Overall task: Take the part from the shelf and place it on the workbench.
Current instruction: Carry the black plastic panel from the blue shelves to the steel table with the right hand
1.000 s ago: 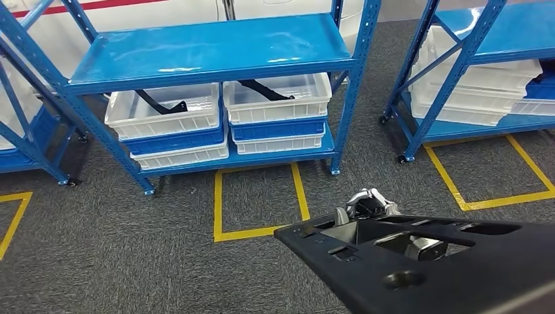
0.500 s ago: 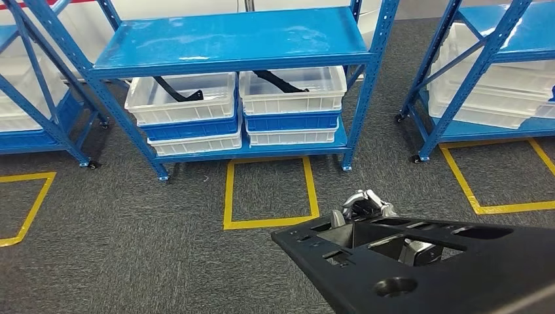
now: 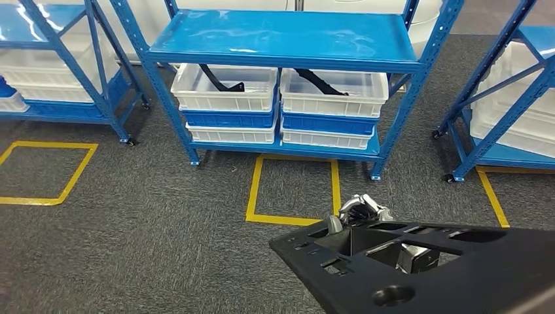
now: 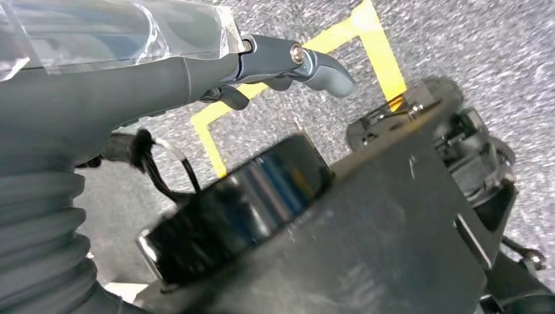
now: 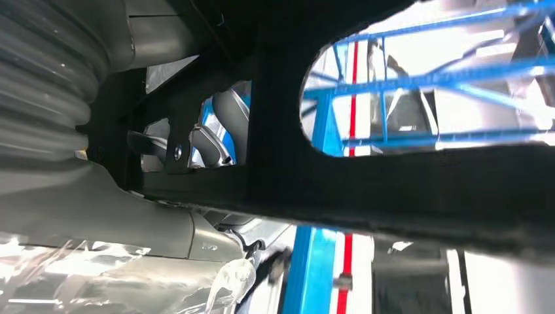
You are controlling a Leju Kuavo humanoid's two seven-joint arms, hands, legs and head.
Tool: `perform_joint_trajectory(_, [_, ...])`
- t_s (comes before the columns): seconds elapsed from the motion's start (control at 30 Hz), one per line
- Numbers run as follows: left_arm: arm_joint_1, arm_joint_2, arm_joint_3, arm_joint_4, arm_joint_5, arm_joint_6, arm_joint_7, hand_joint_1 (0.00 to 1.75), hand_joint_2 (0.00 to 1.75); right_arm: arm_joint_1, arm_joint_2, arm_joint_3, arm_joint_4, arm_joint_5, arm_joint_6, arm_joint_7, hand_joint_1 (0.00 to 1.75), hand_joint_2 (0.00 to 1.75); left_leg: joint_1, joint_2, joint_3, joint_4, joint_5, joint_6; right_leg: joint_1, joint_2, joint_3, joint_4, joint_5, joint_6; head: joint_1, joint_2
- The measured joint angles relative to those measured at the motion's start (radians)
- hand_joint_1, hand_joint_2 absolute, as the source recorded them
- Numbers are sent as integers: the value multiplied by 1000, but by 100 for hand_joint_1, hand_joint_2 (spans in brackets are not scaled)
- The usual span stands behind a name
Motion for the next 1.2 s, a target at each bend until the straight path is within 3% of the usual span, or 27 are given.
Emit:
perform_joint_trajectory(0.07, [-1,1,0,0,-4,0,5,0,175,9,-1,-4,0,-7,-3,-12,175,175,4,-20,-1,-8,13,16,-3,29,-13,35,-28,8,1,0])
perform_joint_trajectory(0.13, [-4,2,-2,0,-9,-1,17,0,175,22,-1,-10,0,-15,-5,-23,175,175,5,-39,-3,-11,21,26,-4,80,-64,155,-97,9,2,0])
perform_joint_trajectory(0.17, [-6,2,-3,0,-12,-1,23,0,175,30,-1,-12,0,-17,-5,-27,175,175,4,-51,-5,-11,23,29,-3,93,-96,228,-128,8,2,0])
perform_joint_trajectory(0.2, [-7,2,-4,0,-13,-1,27,0,175,37,-1,-13,0,-18,-5,-29,175,175,3,-63,-6,-10,24,29,-1,99,-120,280,-143,8,2,0])
perform_joint_trajectory(0.23, [-7,2,-5,0,-15,-1,31,0,175,43,-1,-14,0,-19,-4,-30,175,175,3,-76,-6,-10,25,29,-1,101,-129,299,-139,8,2,0])
perform_joint_trajectory(0.3, [-9,2,-5,0,-17,-1,35,0,175,50,-1,-14,0,-19,-4,-32,175,175,3,-101,-4,-9,26,27,-1,108,-90,215,-82,5,2,0])
perform_joint_trajectory(0.37, [-11,2,-5,0,-19,-2,36,0,175,54,-1,-15,1,-19,-4,-37,175,175,2,-123,-4,-5,25,21,-4,147,-21,69,-20,1,2,0])
perform_joint_trajectory(0.43, [-12,4,-6,0,-21,-3,35,0,175,56,-1,-15,1,-19,-4,-42,175,175,1,-140,-10,-3,26,10,-3,173,11,-2,-1,-5,2,0])
perform_joint_trajectory(0.5, [-13,9,-6,0,-24,-8,32,0,175,56,-1,-16,1,-20,-2,-48,175,175,5,-157,-17,-3,28,-1,-1,153,12,-8,1,-15,2,0])
perform_joint_trajectory(0.57, [-14,13,-6,0,-31,-19,28,0,175,56,-1,-16,2,-24,0,-54,175,175,7,-131,-33,32,6,-13,-3,128,14,-13,5,-26,0,0])
perform_joint_trajectory(0.63, [-19,20,-6,0,-36,-42,21,0,175,60,-1,-19,3,-29,0,-60,175,175,9,-82,-81,146,-57,-26,-4,103,13,-15,7,-33,-2,0])
perform_joint_trajectory(0.7, [-25,26,-6,0,-39,-74,14,0,175,65,-1,-22,6,-32,0,-63,175,175,14,-63,-138,281,-117,-37,-5,77,11,-15,7,-35,-3,0])
perform_joint_trajectory(0.73, [-27,29,-6,0,-40,-85,12,0,175,68,-1,-23,7,-35,1,-65,175,175,17,-60,-147,312,-126,-40,-5,65,9,-15,7,-35,-3,0])
perform_joint_trajectory(0.77, [-27,31,-6,0,-43,-91,11,0,175,70,-1,-23,9,-37,1,-67,175,175,19,-57,-135,299,-115,-42,-6,53,9,-15,7,-34,-3,0])
perform_joint_trajectory(0.8, [-26,32,-7,0,-46,-94,12,0,175,71,-1,-24,11,-40,2,-71,175,175,21,-50,-103,244,-88,-42,-6,41,9,-15,7,-33,-3,0])
perform_joint_trajectory(0.87, [-21,34,-9,0,-53,-94,14,0,175,73,-1,-28,12,-44,3,-82,175,175,21,-8,-15,84,-29,-40,-4,20,12,-14,7,-26,-3,0])
perform_joint_trajectory(0.9, [-18,36,-11,0,-55,-94,15,0,175,73,-1,-32,13,-46,4,-87,175,175,18,10,13,26,-12,-37,-2,12,12,-14,7,-20,-2,0])
perform_joint_trajectory(0.93, [-16,39,-12,0,-56,-94,16,0,175,74,-1,-35,14,-48,5,-91,175,175,14,22,25,-5,-6,-32,0,4,13,-14,6,-14,-1,0])
perform_joint_trajectory(0.97, [-14,41,-13,0,-56,-94,16,0,175,75,0,-37,15,-50,6,-95,175,175,10,19,22,-12,-7,-25,1,-5,14,-15,7,-7,-1,0])
perform_joint_trajectory(1.03, [-12,47,-13,0,-56,-94,17,0,175,75,2,-40,18,-53,7,-102,175,175,9,-2,18,-16,1,-9,-2,-14,18,-18,6,7,0,0])
perform_joint_trajectory(1.1, [-14,50,-14,0,-55,-96,19,0,175,76,4,-43,21,-57,7,-107,175,175,12,-24,17,-21,11,7,-6,28,2,23,-23,16,1,0])
perform_joint_trajectory(1.17, [-16,52,-14,0,-55,-97,22,0,175,77,5,-46,24,-59,7,-111,175,175,12,-45,15,-21,17,16,-5,84,-58,151,-90,17,1,0])
perform_joint_trajectory(1.2, [-16,52,-14,0,-55,-98,24,0,175,78,5,-47,26,-59,7,-114,175,175,10,-56,13,-21,18,18,-3,95,-96,226,-118,16,1,0])
